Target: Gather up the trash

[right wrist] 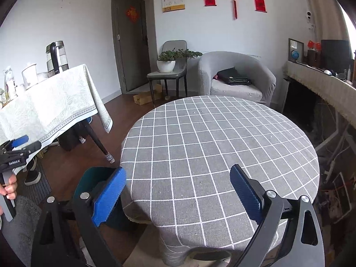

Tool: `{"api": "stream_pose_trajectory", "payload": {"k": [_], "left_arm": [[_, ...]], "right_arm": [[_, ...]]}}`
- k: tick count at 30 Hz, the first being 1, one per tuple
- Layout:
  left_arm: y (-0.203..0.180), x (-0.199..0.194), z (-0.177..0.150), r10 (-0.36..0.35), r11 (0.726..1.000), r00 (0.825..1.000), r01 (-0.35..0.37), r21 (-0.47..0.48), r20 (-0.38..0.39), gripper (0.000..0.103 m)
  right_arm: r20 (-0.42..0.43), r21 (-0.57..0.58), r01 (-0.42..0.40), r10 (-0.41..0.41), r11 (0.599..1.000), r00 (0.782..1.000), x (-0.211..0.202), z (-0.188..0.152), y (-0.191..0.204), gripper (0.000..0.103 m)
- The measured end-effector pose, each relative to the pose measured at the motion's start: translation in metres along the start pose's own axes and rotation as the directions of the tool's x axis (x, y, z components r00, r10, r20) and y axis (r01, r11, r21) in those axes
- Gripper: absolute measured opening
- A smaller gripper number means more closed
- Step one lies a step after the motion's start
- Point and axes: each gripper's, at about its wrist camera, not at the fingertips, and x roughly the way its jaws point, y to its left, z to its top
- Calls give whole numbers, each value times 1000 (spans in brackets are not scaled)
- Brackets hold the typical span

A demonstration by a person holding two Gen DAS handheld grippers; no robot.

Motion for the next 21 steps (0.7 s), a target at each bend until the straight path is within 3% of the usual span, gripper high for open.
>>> {"api": "stream_pose_trajectory", "payload": {"k": [9,21], "left_arm": [[8,0,-2,13,1000,1000,-13,-12,-10,100],[14,1,-2,12,999,1000,-13,-31,-15,100]], "right_arm": [[6,-74,-69,69,995,998,0,1,17,98],[-16,-138,-58,56,989,998,5,-1,31,99]]}}
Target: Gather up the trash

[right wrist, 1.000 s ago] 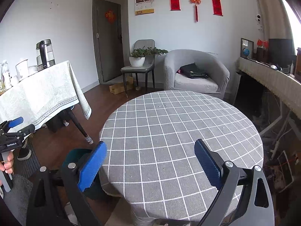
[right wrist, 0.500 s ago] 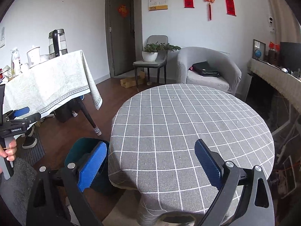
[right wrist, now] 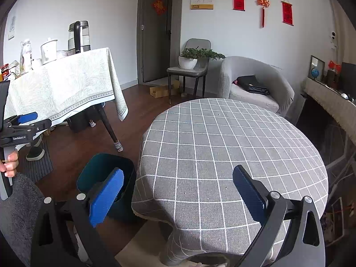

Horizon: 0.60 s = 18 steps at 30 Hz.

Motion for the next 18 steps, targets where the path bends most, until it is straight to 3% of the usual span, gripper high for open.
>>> {"api": "stream_pose_trajectory", "payload": {"k": [18], "left_arm": [[-2,0,-1,-1,1000,1000,1,-4,1,100]], "right_arm": [[2,10,-6,6,1000,1000,-1,1,-4,100]]}}
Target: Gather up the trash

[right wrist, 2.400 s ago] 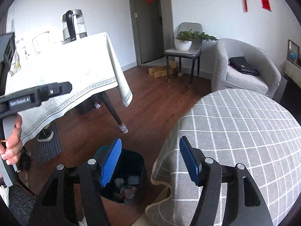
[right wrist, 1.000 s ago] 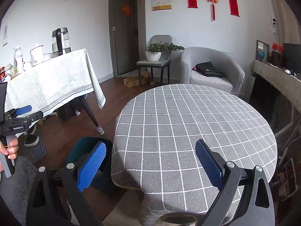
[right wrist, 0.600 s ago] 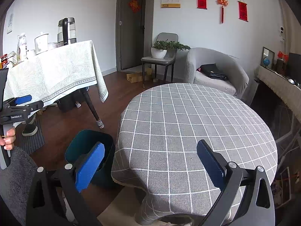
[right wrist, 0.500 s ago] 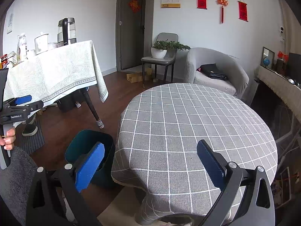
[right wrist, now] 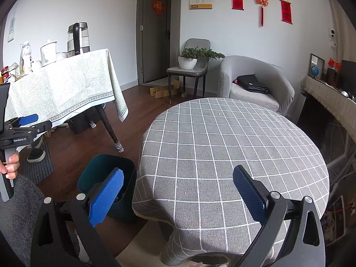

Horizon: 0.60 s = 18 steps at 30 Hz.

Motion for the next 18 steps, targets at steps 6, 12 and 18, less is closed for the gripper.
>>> {"api": "stream_pose_trajectory", "payload": {"k": [6,12,18], "left_arm": [[0,1,-1,-1,1000,1000,1,11,-1,100],[-2,2,-1,-3,1000,1000,3,15,-3,100],[-1,3,0,-5,1000,1000,5,15,-4,100]], "right_arm": [[3,11,-2,2,1000,1000,0,1,-1,100],[5,14,-4,4,1000,1000,0,0,-3,100],[7,23,-7,7,1000,1000,0,1,-3,100]]}}
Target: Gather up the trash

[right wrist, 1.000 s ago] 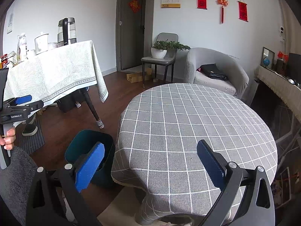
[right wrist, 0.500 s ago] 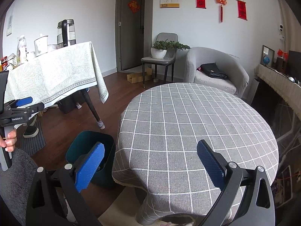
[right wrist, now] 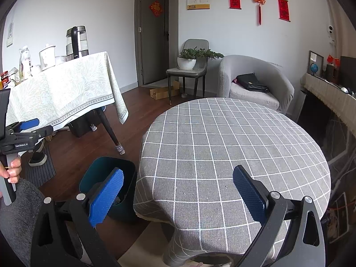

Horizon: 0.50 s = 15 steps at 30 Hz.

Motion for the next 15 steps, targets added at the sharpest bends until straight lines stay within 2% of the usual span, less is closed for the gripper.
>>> {"api": "stream_pose_trajectory", "payload": {"k": [15], "left_arm": [[-1,0,0,-1,1000,1000,1,5,-1,100]], "right_arm": [[-1,4,-1,1,1000,1000,0,-1,-1,100]]}}
